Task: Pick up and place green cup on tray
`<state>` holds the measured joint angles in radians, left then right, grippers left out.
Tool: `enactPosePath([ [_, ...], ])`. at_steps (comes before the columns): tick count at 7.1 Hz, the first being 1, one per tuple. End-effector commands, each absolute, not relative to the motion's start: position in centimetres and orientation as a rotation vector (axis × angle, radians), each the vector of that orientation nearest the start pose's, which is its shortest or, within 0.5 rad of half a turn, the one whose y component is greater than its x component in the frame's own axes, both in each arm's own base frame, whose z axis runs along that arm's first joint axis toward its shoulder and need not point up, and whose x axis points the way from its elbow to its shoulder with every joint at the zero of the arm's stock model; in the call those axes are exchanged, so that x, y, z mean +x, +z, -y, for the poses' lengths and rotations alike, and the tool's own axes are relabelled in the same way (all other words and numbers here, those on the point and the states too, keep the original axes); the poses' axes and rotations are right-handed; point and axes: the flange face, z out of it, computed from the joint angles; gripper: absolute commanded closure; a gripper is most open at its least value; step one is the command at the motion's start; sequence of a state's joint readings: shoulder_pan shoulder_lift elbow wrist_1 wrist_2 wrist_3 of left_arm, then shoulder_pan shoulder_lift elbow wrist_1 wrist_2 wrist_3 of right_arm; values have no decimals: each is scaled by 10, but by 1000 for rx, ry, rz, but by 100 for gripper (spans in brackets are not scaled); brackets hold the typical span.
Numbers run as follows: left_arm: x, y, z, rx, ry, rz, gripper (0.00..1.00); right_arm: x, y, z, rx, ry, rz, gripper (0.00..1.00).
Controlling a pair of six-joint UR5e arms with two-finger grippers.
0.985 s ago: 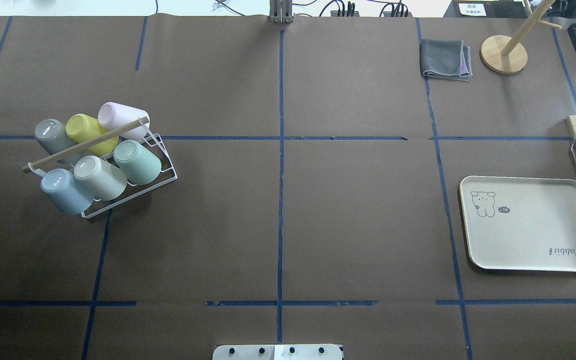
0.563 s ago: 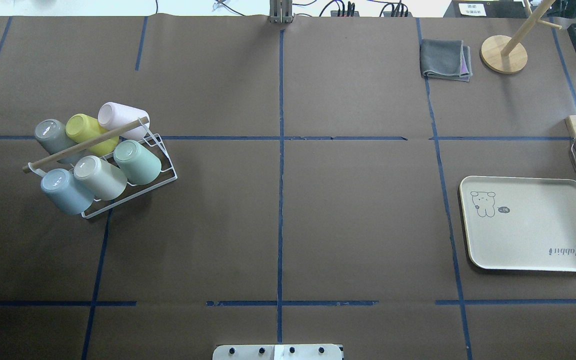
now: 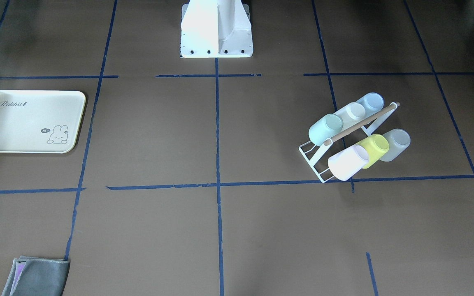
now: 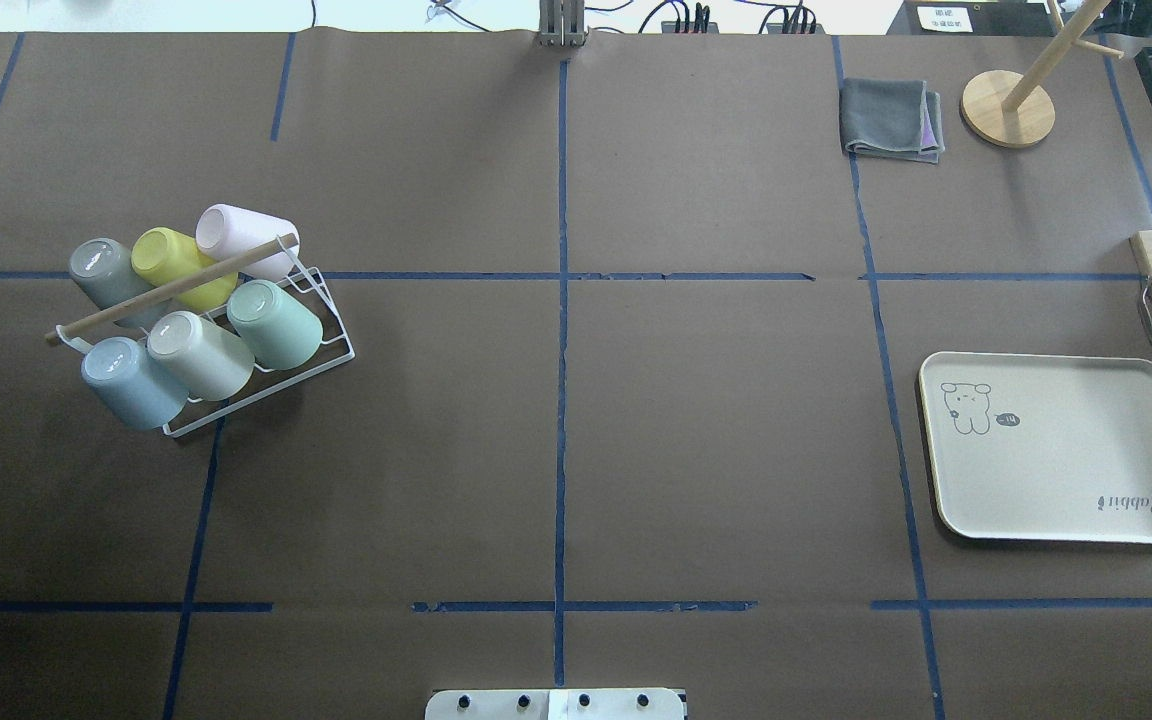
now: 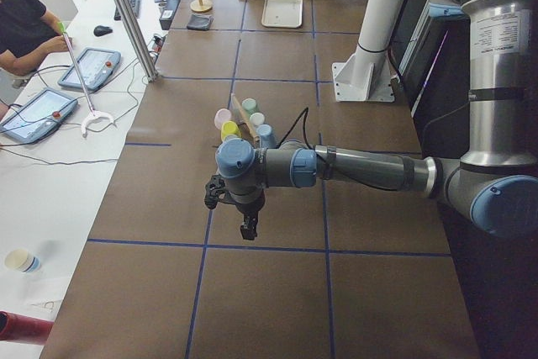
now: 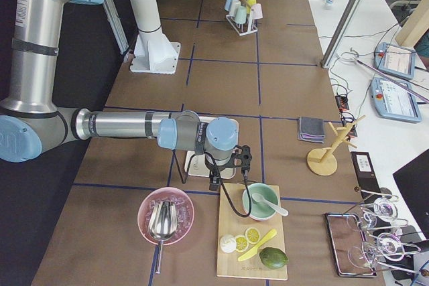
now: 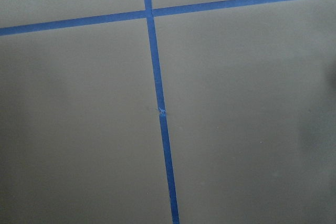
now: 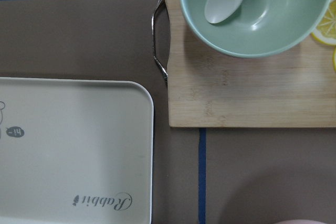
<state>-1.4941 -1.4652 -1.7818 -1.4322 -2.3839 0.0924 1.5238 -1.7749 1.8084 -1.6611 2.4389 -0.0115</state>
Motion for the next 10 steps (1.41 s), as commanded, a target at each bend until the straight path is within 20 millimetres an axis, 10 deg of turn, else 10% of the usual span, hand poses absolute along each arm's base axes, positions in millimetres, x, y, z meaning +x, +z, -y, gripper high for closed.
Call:
enactPosePath([
  [1, -26, 613, 446, -21, 147, -820, 0, 5, 634, 403, -52, -36, 882, 1],
  [10, -26, 615, 445, -26, 145, -822, 0, -97, 709, 380, -61, 67, 924, 12],
])
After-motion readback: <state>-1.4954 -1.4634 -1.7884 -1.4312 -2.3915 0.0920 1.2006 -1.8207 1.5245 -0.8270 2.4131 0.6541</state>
